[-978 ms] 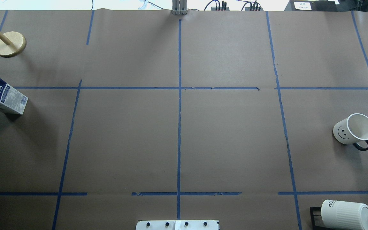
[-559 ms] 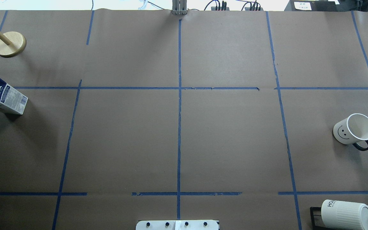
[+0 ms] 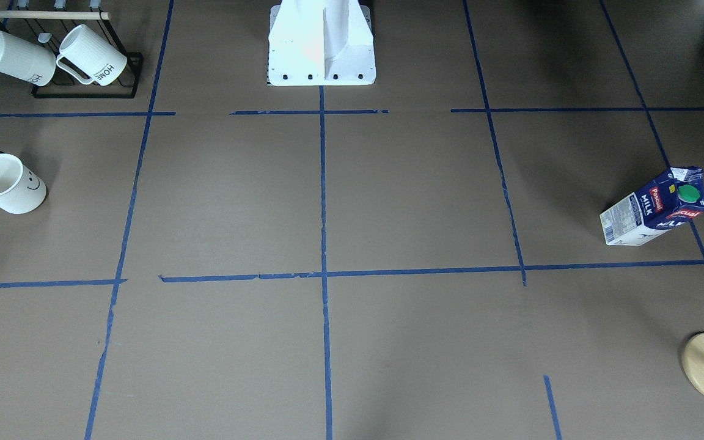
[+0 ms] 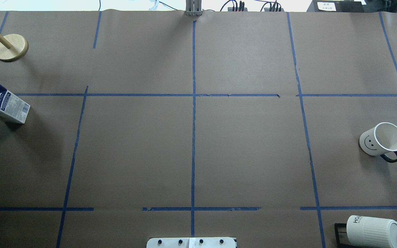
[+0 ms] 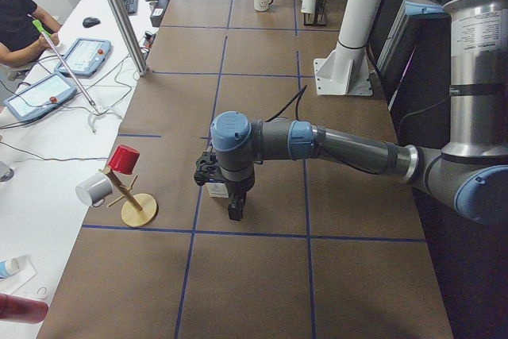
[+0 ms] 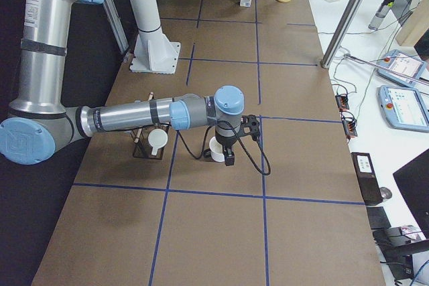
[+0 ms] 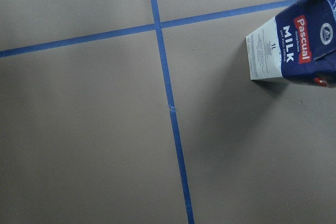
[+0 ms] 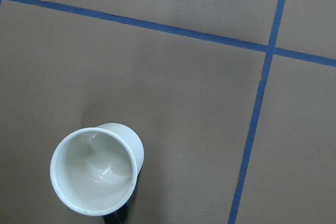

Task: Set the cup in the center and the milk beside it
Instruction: 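Lower the right gripper onto the white mug and grasp its rim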

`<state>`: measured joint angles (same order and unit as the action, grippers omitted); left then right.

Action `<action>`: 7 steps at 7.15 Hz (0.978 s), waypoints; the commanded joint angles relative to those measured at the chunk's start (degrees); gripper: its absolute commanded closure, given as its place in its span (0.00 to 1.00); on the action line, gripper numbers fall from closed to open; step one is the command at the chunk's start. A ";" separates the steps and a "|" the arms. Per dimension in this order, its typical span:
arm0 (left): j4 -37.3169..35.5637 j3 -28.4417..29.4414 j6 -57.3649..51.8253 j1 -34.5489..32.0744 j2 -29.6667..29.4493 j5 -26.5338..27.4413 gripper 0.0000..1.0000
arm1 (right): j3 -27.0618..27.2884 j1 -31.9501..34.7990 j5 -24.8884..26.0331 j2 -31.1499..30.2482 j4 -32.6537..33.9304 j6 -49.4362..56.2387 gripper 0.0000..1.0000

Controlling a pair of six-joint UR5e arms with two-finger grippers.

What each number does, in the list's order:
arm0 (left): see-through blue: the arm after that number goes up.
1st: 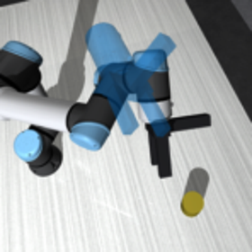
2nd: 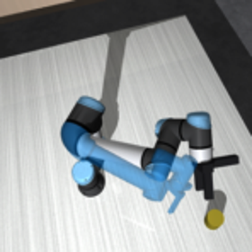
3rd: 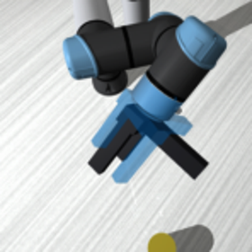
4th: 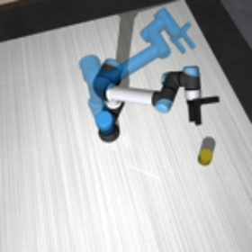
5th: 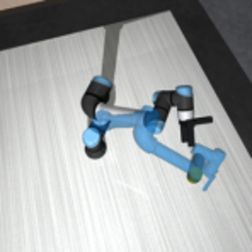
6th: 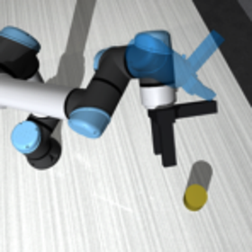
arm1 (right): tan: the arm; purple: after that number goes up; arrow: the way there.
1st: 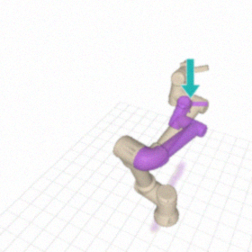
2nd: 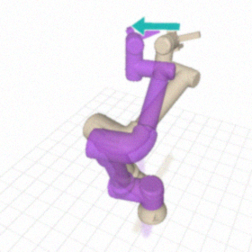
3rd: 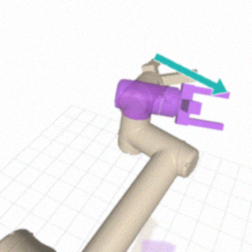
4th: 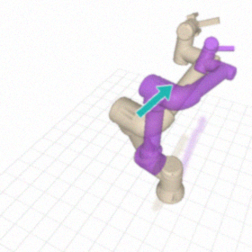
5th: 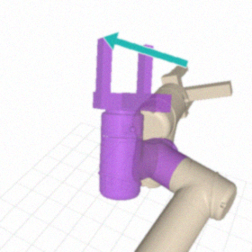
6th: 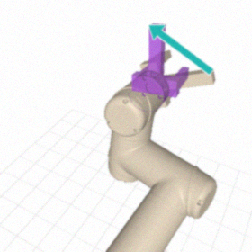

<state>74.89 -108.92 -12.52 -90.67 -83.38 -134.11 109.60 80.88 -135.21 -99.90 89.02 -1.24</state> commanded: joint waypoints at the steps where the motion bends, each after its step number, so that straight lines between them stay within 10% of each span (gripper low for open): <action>1: 0.08 -0.25 -0.04 -0.04 0.06 -1.66 0.00 | -0.18 -0.81 0.03 -0.12 -1.47 -0.16 0.00; 7: 0.26 -1.39 -0.04 -0.04 -0.12 -1.94 0.00 | -10.45 -13.37 2.40 -2.06 -26.78 -25.12 0.10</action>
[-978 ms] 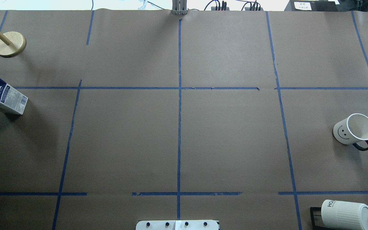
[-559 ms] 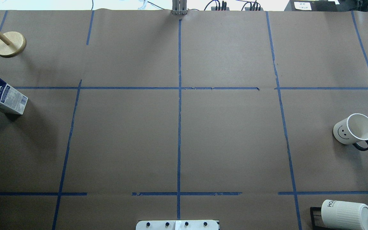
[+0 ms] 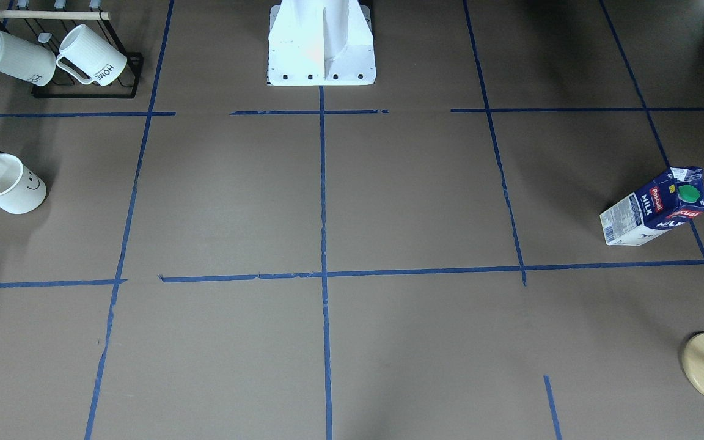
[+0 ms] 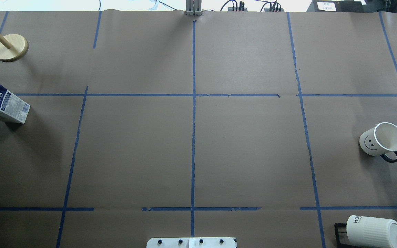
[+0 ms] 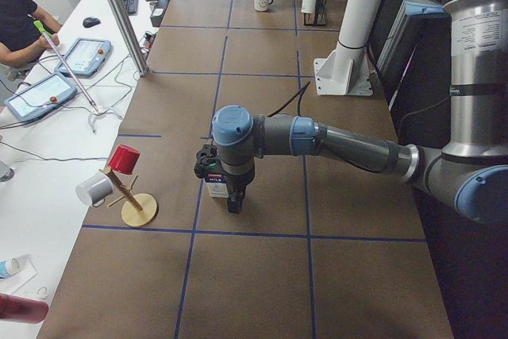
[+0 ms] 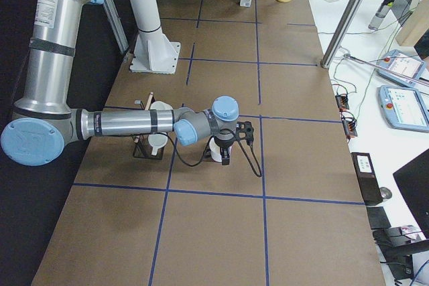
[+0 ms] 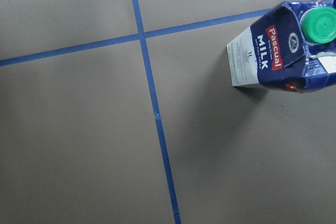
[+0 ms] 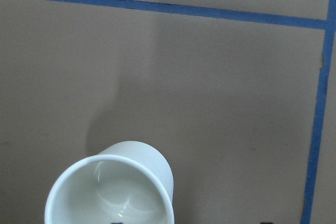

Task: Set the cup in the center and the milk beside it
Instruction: 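Lower the right gripper onto the white mug and grasp its rim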

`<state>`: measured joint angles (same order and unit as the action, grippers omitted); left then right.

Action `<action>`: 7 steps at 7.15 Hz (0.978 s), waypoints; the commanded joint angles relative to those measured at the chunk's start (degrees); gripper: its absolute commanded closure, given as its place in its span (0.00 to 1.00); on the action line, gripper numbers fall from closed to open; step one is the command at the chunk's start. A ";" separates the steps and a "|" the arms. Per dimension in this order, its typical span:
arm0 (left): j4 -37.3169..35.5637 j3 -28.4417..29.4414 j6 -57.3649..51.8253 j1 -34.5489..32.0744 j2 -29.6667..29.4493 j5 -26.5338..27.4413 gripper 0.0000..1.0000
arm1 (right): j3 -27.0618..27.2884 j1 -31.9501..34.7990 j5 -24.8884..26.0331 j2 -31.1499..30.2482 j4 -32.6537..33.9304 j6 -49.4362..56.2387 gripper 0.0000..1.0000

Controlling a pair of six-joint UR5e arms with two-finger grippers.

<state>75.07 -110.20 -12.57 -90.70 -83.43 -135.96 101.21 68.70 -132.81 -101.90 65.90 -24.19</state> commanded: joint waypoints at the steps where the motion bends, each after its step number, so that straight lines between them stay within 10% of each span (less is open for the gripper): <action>1: -0.01 -0.10 0.00 0.09 -0.15 -0.62 0.00 | -2.50 -3.20 0.18 -0.06 -3.67 -2.17 0.10; 3: -0.01 -0.45 0.00 0.00 -0.07 -2.03 0.00 | -3.56 -4.71 0.44 0.29 -3.94 -2.17 0.28; 4: -0.01 -0.54 0.00 0.00 -0.07 -2.03 0.00 | -3.30 -4.63 0.27 0.47 -4.11 -2.09 0.79; 5: 0.08 -0.54 0.00 0.09 -0.42 -2.12 0.00 | -3.12 -4.81 0.35 0.47 -5.33 -1.74 1.00; 7: -0.10 -2.20 0.00 0.00 -0.16 -2.03 0.00 | 0.98 -7.51 0.18 0.65 -5.34 -2.17 1.00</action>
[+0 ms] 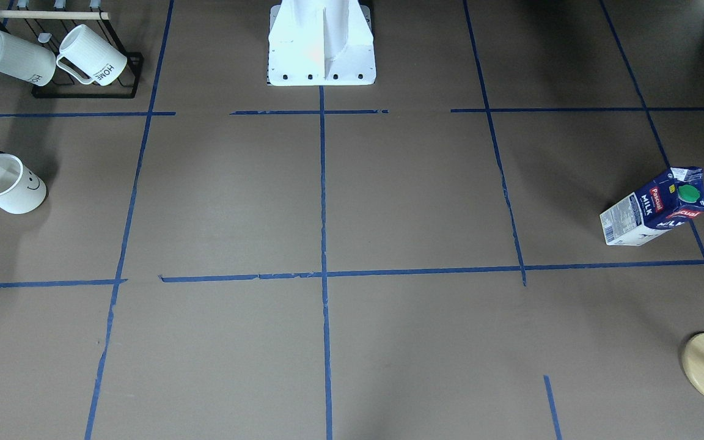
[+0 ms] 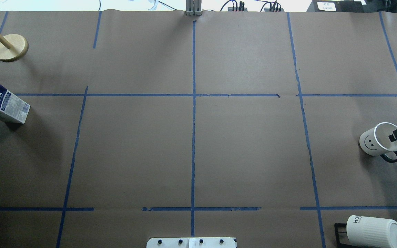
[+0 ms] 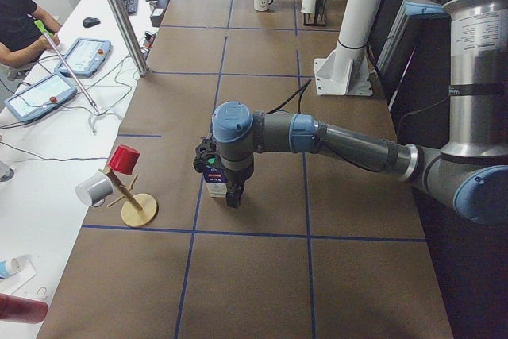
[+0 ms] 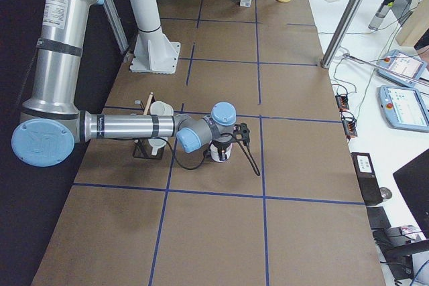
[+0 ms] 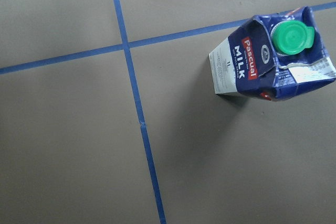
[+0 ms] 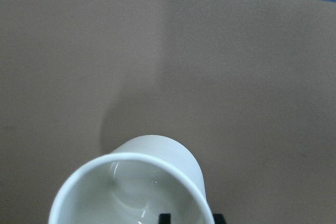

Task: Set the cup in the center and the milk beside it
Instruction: 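Carry the white mug with the right gripper to the table center and set it down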

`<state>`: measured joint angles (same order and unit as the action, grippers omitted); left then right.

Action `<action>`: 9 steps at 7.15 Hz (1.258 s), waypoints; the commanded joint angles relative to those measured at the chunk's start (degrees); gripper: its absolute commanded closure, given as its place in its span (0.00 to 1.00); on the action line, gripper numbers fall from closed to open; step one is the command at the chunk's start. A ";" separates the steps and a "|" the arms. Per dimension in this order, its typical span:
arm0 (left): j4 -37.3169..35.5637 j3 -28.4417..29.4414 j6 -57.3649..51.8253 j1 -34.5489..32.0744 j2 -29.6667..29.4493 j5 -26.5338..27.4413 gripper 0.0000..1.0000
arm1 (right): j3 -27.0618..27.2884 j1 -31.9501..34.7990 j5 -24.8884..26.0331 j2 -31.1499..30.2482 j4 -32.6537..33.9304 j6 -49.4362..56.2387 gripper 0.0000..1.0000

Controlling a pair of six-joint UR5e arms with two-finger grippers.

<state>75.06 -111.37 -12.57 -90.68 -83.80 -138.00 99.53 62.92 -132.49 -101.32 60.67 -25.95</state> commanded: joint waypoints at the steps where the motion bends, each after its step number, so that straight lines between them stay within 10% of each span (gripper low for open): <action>1: -0.18 -1.91 0.00 -0.11 0.39 -0.07 0.00 | 5.81 -2.36 -1.00 1.29 0.75 -1.29 1.00; 5: -0.09 -2.01 -0.09 -0.11 0.57 -0.07 0.00 | 7.80 -18.13 1.41 31.62 19.34 -30.67 1.00; 9: 0.00 -2.01 -0.18 -0.11 1.63 0.02 0.00 | -13.02 -26.09 11.98 55.24 20.89 -43.03 1.00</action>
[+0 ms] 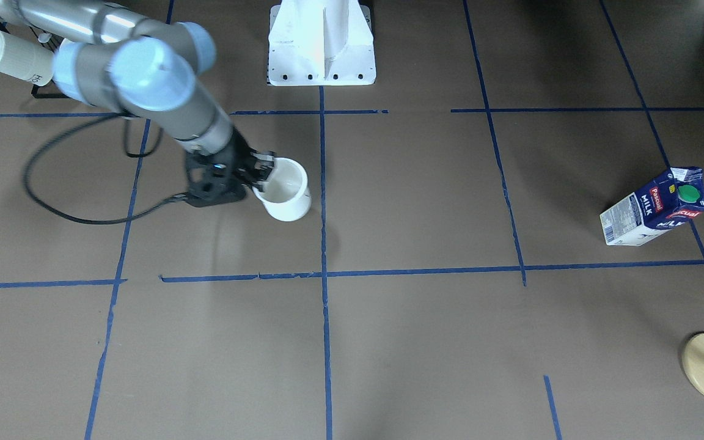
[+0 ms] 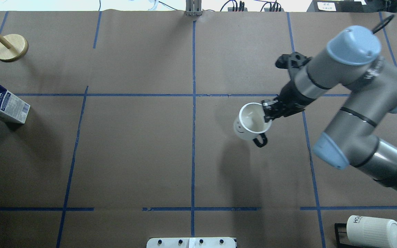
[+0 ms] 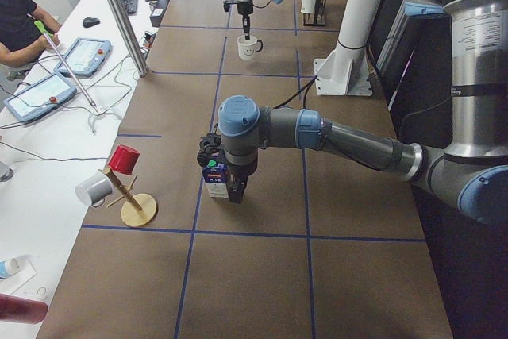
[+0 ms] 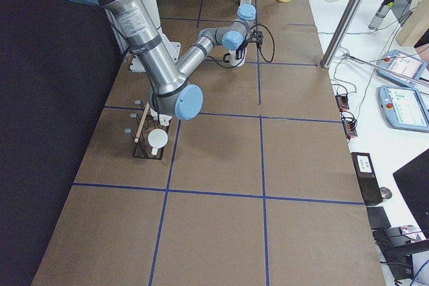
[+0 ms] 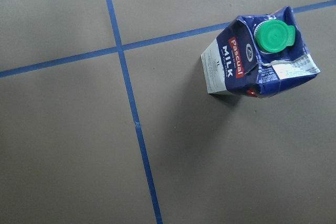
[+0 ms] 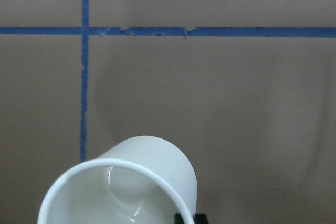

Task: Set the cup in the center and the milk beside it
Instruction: 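Carry the white mug with the right gripper to the table center and set it down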

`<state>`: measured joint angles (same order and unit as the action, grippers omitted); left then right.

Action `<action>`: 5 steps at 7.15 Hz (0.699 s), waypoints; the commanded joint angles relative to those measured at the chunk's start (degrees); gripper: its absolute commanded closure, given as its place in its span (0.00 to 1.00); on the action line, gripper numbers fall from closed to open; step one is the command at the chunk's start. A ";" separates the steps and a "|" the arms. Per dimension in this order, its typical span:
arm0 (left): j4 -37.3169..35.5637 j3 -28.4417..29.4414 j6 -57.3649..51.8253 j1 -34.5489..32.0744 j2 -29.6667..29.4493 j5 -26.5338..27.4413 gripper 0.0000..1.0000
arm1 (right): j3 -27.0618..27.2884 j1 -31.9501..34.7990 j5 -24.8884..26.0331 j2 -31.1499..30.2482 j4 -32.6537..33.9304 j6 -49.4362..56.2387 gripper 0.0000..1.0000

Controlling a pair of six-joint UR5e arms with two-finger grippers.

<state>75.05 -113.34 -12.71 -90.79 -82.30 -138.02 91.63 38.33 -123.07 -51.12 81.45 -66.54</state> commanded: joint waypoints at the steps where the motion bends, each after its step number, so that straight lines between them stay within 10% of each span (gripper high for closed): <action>1: 0.01 -0.04 0.06 0.00 0.29 -0.06 0.00 | -5.41 -1.94 2.92 5.15 0.11 -2.45 1.00; 3: 0.01 -0.13 0.14 0.00 0.65 -0.06 0.00 | -5.50 -4.21 5.55 4.98 0.20 -2.36 0.87; 5: 0.09 -0.22 0.14 0.09 0.65 -0.15 0.00 | -6.11 -4.75 6.96 5.15 0.29 -1.67 0.01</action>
<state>75.08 -113.49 -12.58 -90.78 -81.68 -138.10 85.84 33.95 -116.97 -46.06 81.67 -68.67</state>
